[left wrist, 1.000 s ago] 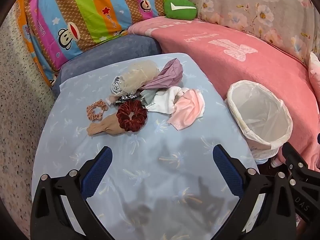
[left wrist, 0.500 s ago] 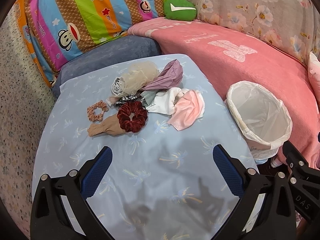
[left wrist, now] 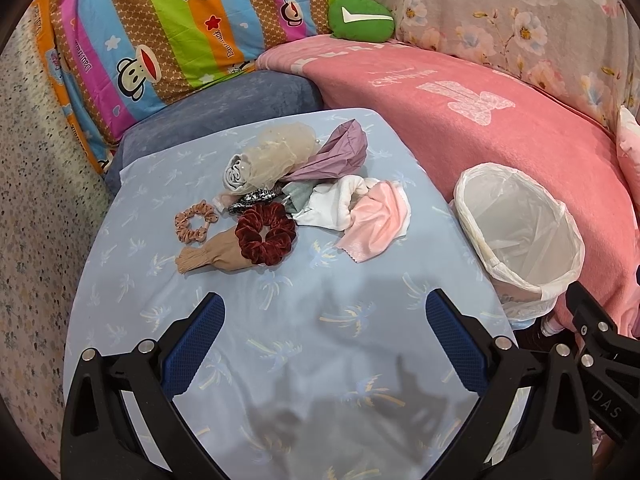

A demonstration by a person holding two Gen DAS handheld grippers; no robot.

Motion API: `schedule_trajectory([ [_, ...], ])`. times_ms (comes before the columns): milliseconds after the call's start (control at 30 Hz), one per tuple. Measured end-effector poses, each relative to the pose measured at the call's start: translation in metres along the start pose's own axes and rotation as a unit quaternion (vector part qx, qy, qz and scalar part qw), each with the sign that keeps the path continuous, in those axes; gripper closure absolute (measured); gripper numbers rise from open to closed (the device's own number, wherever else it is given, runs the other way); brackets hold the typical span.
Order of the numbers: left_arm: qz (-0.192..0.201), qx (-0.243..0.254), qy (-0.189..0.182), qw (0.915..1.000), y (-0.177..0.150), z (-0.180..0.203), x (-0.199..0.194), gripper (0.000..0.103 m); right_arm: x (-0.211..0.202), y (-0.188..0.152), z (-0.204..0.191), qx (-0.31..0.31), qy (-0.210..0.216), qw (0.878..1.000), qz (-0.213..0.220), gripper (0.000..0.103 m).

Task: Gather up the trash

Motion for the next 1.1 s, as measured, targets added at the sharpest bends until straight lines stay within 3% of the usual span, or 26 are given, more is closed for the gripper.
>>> schedule_trajectory([
  [1100, 0.014, 0.004, 0.001, 0.9999, 0.0041, 0.0012, -0.0057, 0.007, -0.0015, 0.0042, 0.0046, 0.009, -0.005, 1.0, 0.009, 0.006],
])
Point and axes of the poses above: each gripper's, at about its wrist camera, not at the fingertips, and x roughly the way its jaws point, z to its right, y to its top, the point moved 1 cm from there along x, roughly the way its jaws point, and after that the axes turned 7 degrees about x, right-handed, at the moved point
